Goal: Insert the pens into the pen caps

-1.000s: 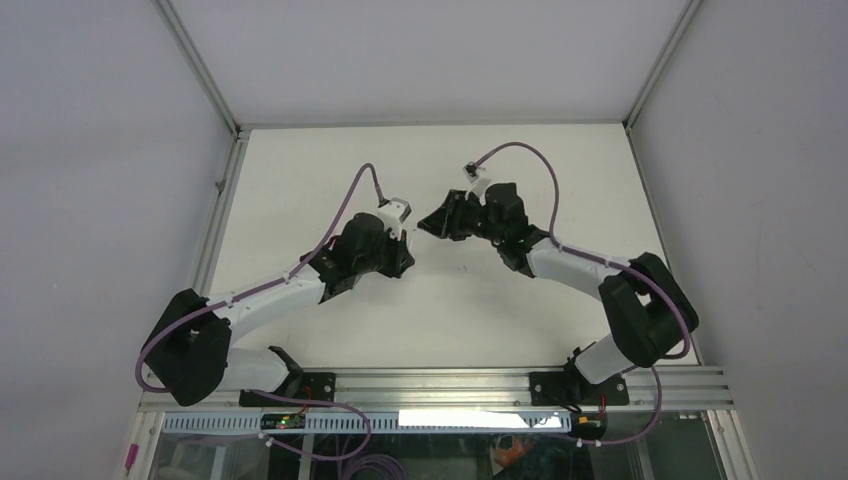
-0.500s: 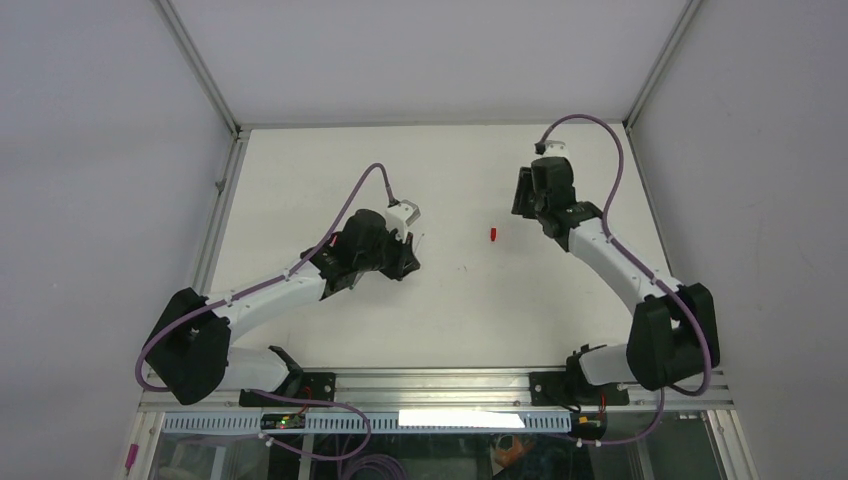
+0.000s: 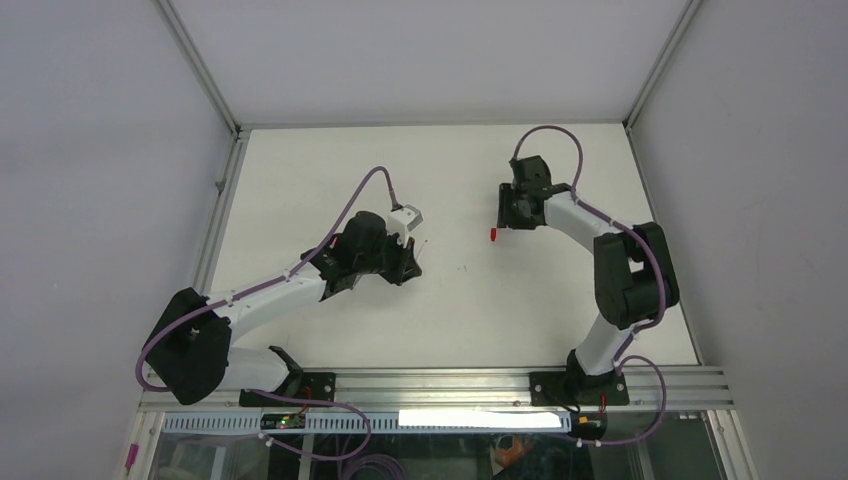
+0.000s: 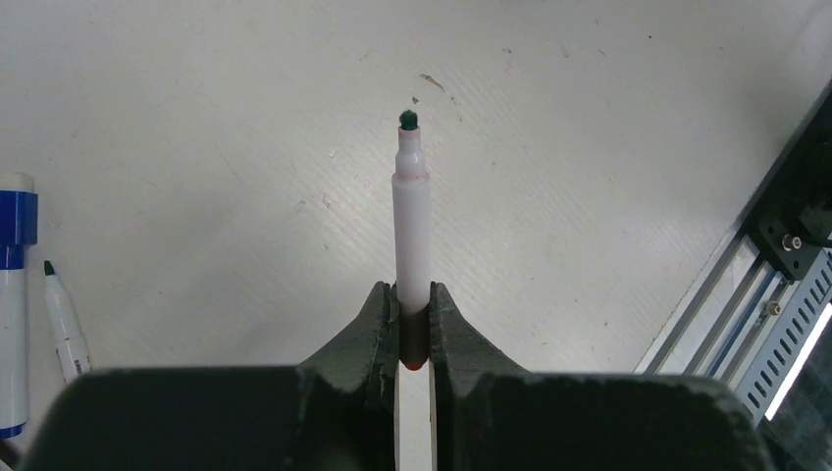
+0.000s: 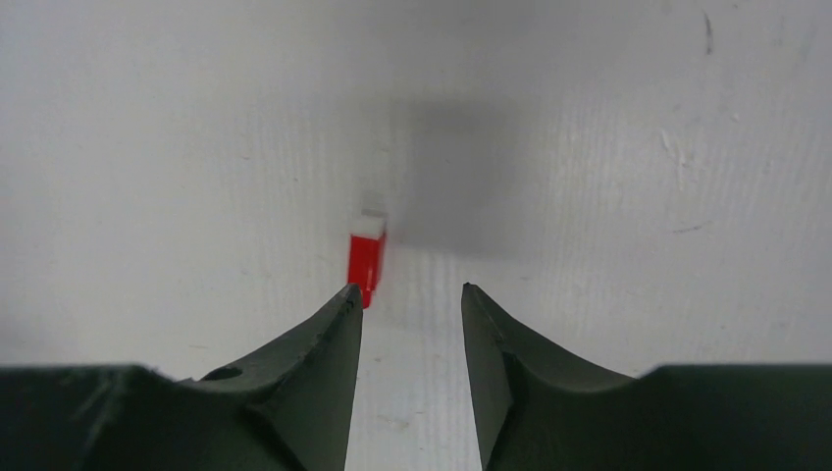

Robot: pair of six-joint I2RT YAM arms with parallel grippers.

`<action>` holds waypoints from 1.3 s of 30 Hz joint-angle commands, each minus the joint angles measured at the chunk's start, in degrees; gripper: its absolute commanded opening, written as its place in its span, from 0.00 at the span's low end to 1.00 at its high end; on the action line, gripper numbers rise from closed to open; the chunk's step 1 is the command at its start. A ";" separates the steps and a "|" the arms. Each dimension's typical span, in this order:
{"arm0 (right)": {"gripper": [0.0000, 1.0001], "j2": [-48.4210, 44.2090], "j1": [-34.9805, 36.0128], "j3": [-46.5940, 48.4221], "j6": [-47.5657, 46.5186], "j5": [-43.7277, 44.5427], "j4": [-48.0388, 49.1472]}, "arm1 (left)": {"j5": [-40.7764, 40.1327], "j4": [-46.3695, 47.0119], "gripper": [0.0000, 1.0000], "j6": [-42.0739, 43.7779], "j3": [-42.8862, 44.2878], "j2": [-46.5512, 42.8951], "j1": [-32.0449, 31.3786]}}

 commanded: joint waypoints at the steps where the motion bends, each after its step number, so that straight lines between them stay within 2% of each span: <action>1: 0.45 2.07 2.63 5.30 -0.39 -2.85 2.80 | 2.52 3.27 0.00 0.20 -0.71 0.14 -0.51; 5: 0.45 4.67 4.20 6.63 0.14 -2.01 2.80 | 2.79 3.47 0.00 0.48 -0.90 0.73 -0.52; 13: 0.45 8.75 5.24 9.18 1.29 6.32 -0.15 | 2.91 3.42 0.00 0.94 -1.44 0.91 -0.49; 22: 0.45 10.73 6.02 10.45 1.54 6.62 -0.20 | 3.09 3.05 0.00 1.28 -1.44 1.29 -0.51; 25: 0.43 11.19 6.54 10.71 1.65 6.61 -0.44 | 3.01 3.03 0.00 1.26 -1.61 1.29 -0.52; 29: 0.30 11.73 6.90 10.81 1.70 6.41 -1.02 | 3.16 3.03 0.00 1.27 -1.61 1.46 -0.51; 34: 0.24 12.23 7.26 10.76 2.00 6.93 -1.90 | 3.44 3.03 0.00 1.18 -1.83 1.46 -0.50; 39: 0.24 12.67 7.40 10.58 1.95 7.39 -2.34 | 3.69 2.99 0.00 1.09 -2.01 1.37 -0.47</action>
